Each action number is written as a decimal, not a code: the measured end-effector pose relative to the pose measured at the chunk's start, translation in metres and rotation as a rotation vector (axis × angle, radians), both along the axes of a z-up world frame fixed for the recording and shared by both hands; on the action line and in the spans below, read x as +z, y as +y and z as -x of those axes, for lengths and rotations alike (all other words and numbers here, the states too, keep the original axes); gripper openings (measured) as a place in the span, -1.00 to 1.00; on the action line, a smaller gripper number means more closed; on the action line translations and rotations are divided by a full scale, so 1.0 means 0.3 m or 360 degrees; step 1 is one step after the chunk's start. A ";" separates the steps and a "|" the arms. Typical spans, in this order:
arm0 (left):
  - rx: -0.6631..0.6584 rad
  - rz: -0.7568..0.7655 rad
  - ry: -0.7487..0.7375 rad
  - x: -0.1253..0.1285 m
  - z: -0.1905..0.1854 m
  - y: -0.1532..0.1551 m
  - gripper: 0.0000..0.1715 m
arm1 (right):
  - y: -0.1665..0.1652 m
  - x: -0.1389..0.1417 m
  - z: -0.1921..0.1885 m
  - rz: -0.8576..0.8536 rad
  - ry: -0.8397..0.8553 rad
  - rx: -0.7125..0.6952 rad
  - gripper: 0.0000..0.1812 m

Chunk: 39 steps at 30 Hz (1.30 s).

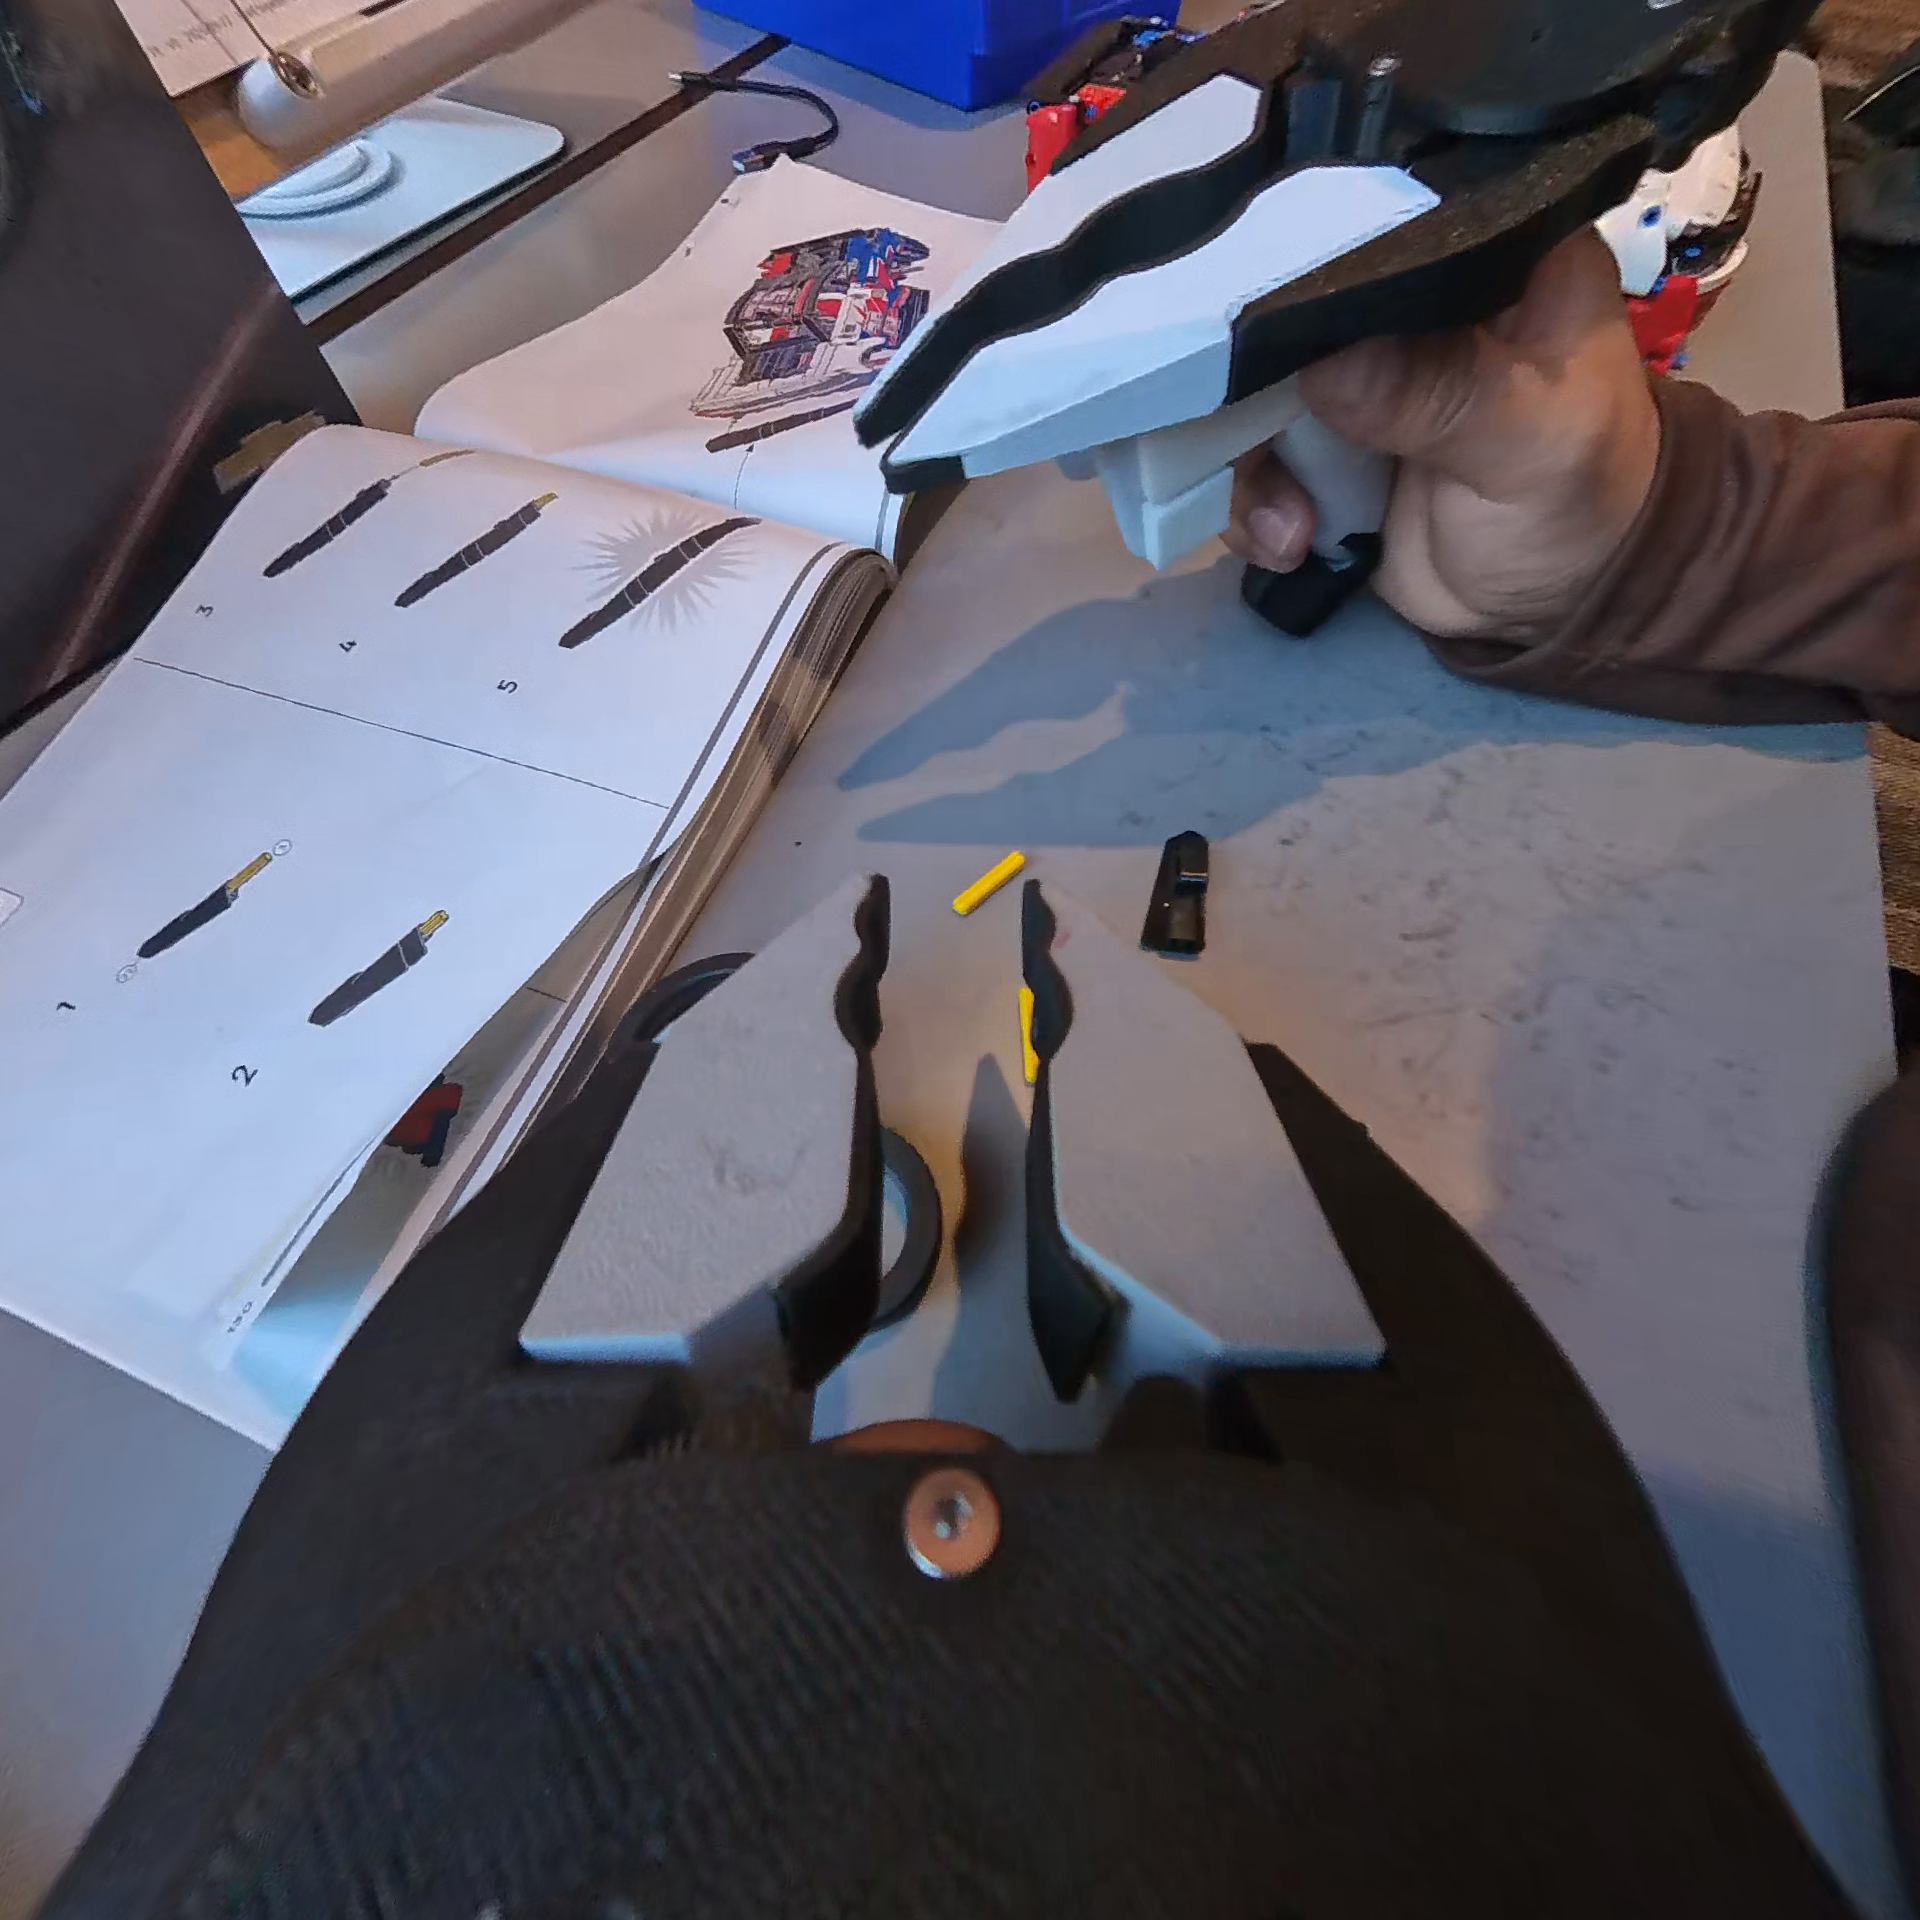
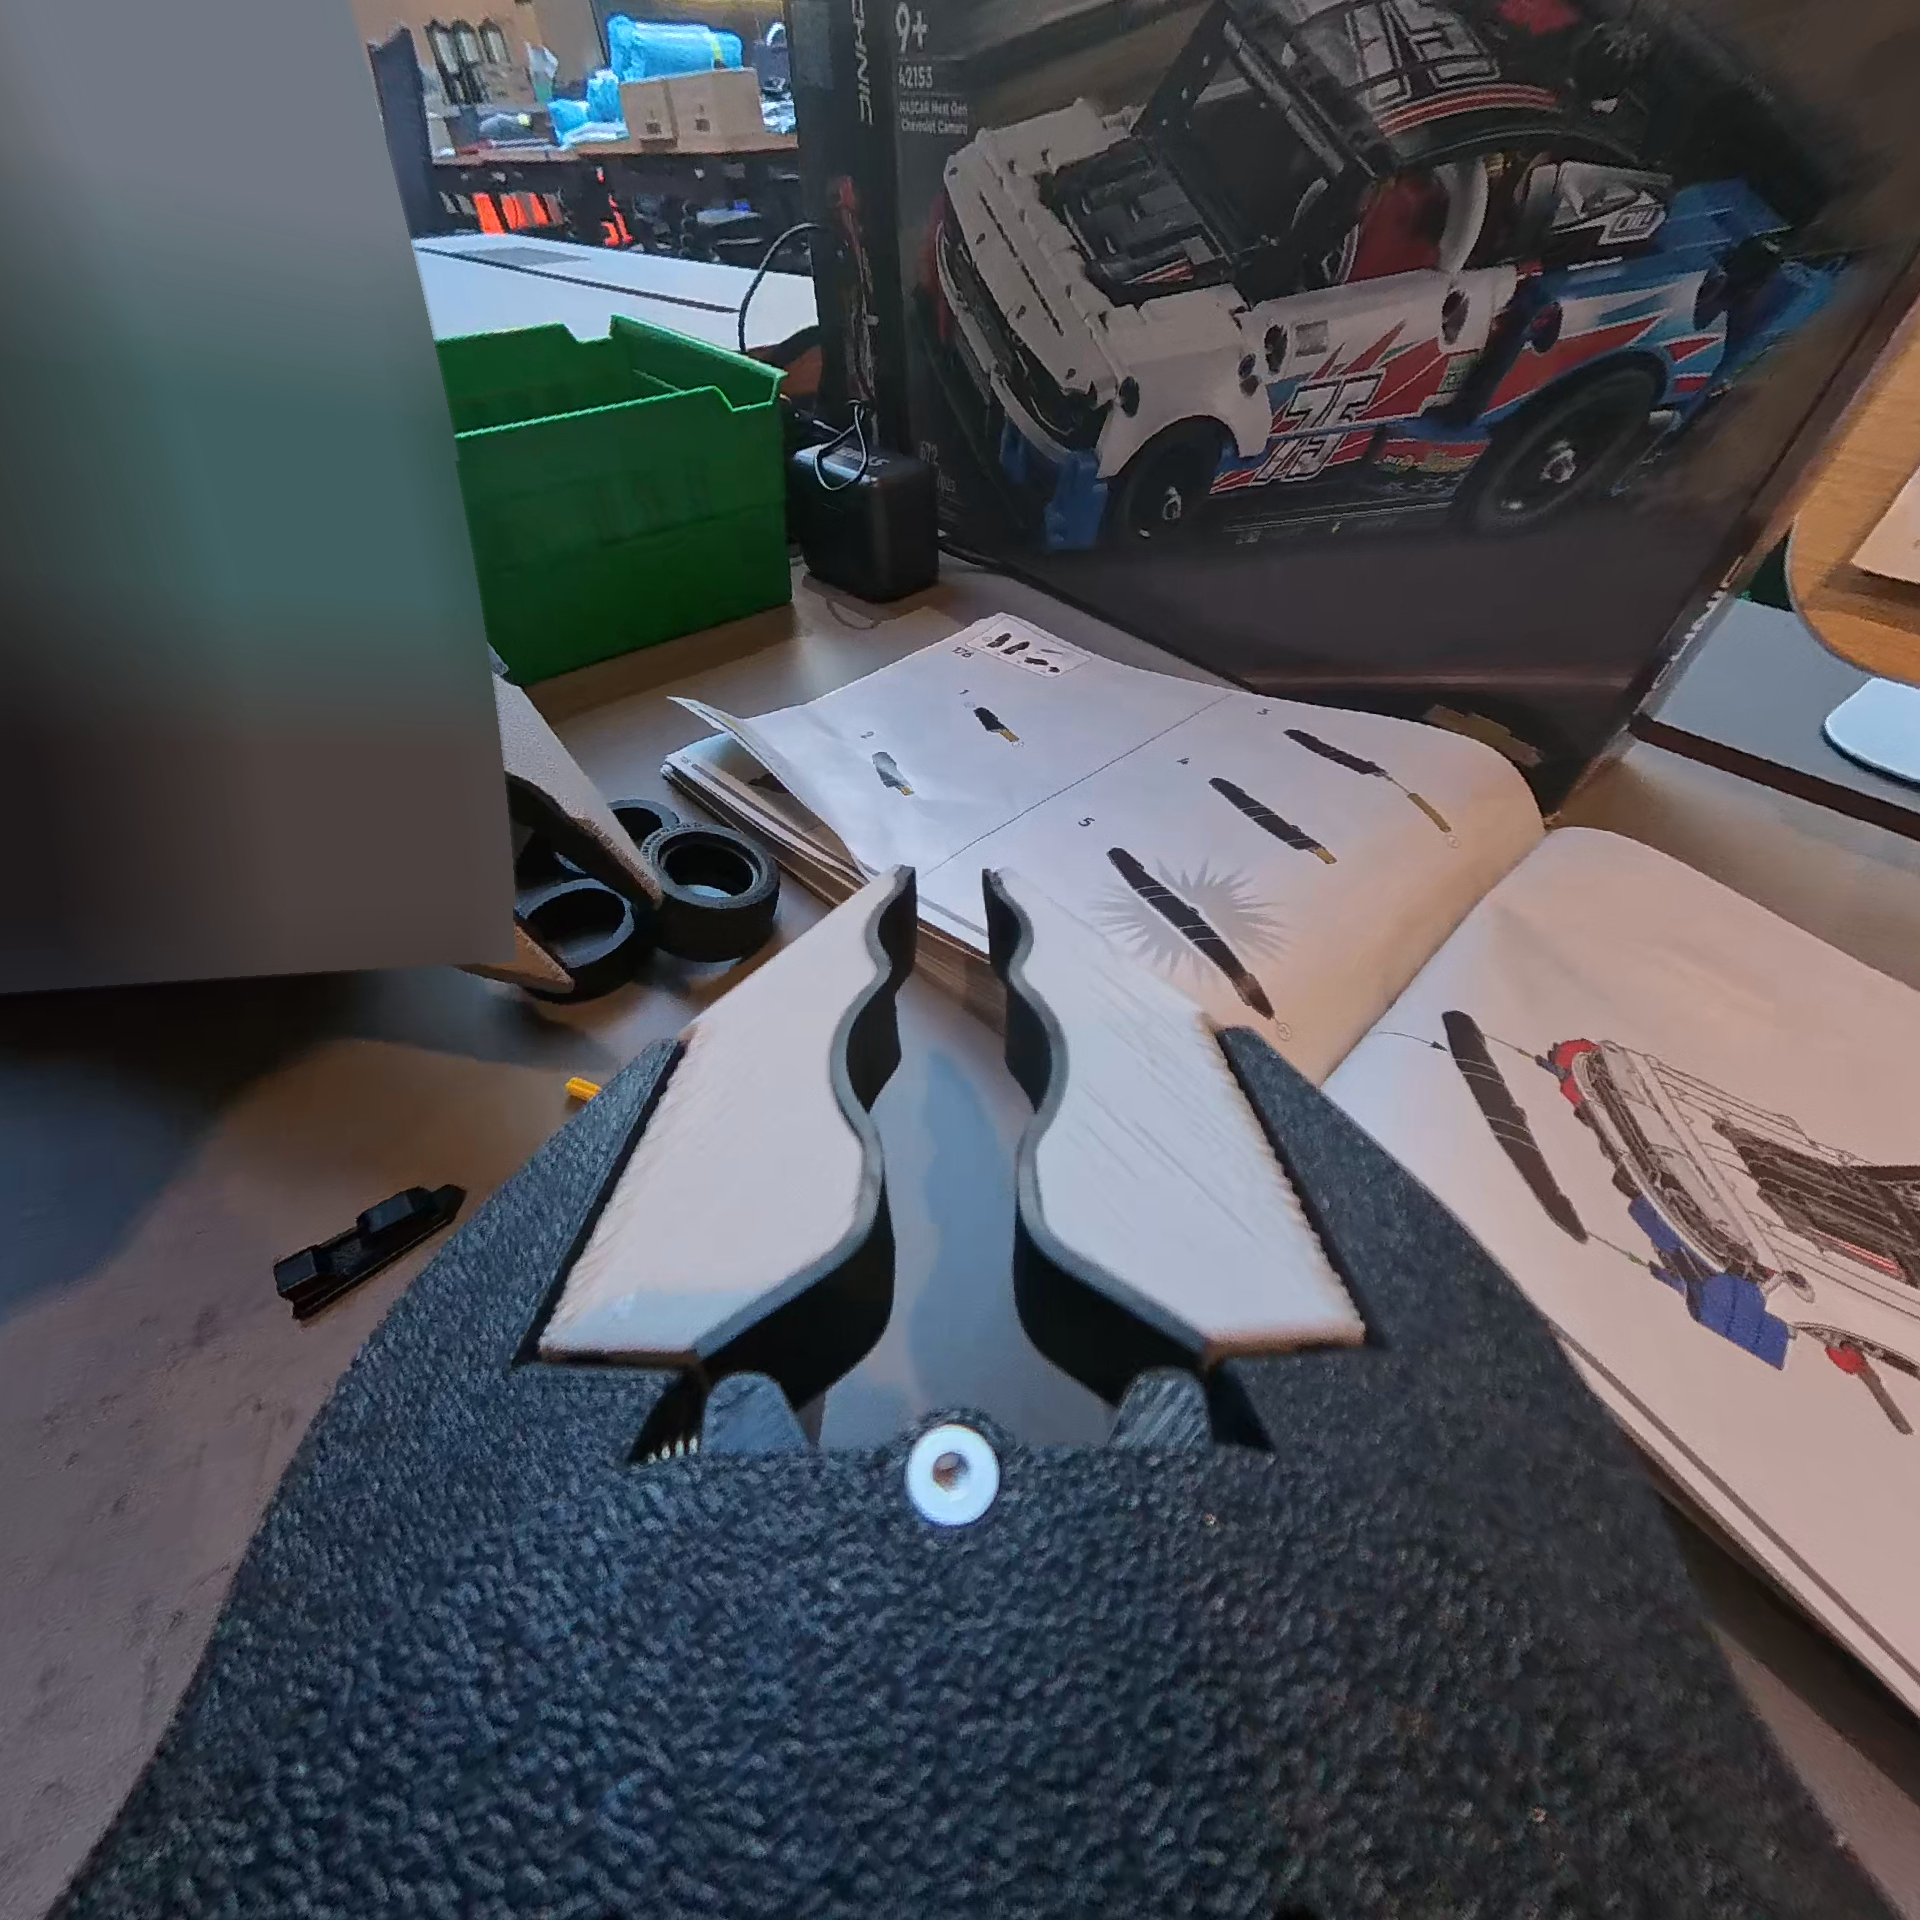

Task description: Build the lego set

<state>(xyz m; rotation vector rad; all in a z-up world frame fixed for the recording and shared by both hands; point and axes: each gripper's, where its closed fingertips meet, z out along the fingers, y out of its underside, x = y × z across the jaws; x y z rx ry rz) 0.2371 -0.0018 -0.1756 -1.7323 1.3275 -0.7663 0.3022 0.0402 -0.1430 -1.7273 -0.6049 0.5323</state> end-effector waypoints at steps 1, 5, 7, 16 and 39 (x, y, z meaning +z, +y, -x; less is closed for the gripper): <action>-0.0004 0.0001 -0.0001 0.000 -0.001 -0.002 -0.74 | 0.000 -0.002 0.001 0.0006 -0.0003 0.0004 -0.88; -0.0009 0.0018 -0.0001 -0.006 -0.001 -0.003 -0.74 | 0.005 -0.004 0.004 0.0005 -0.0012 0.0014 -0.87; -0.0005 0.0023 -0.0001 -0.009 0.000 -0.001 -0.74 | 0.012 -0.004 0.002 0.0002 -0.0015 0.0013 -0.87; 0.0057 0.0007 -0.0030 -0.018 0.002 0.029 -0.75 | 0.042 -0.007 -0.001 0.0018 -0.0004 0.0008 -0.82; -0.0056 -0.0203 -0.0149 0.052 0.066 -0.055 -0.60 | -0.058 -0.098 0.135 0.0054 -0.0361 0.0300 -0.61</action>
